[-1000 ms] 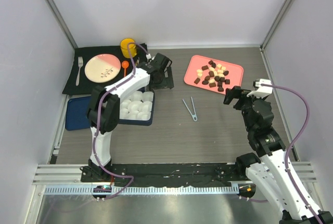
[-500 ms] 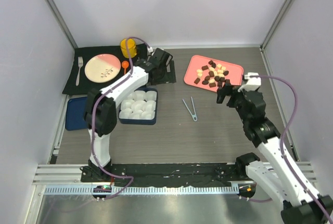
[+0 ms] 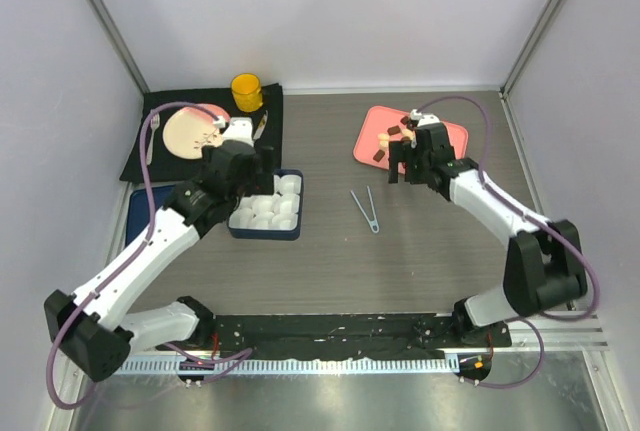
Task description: Pack the chocolate
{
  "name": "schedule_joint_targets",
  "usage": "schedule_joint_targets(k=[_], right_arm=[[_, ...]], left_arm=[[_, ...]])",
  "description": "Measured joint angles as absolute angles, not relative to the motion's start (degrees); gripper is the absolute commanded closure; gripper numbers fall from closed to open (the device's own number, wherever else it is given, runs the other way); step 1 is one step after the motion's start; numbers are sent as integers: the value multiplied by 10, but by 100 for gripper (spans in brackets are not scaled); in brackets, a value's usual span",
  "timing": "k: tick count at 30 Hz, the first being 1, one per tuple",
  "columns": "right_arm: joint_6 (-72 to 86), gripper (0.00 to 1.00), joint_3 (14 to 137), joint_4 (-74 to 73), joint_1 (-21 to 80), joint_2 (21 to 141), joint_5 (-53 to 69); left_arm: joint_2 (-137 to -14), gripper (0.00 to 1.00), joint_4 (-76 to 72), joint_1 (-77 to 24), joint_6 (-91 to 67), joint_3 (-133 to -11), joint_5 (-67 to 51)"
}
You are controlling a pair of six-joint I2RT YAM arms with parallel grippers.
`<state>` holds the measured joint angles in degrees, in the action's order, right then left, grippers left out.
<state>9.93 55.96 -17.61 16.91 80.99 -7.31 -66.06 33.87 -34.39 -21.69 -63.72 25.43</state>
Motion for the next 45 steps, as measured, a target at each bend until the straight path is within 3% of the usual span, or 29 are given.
schedule_joint_targets(k=[3,14,32,45], right_arm=[[79,5,599,-177,157,883,-60],[31,6,727,-171,136,1072,13],[26,9,713,-164,141,1095,46],[128,11,700,-141,297,1085,68]], left_arm=[[-614,0,336,-344,-190,-580,293],[-558,0,262,-344,-103,-498,390],[-590,0,242,-344,-72,-492,424],[-591,1,242,-344,-75,-492,413]])
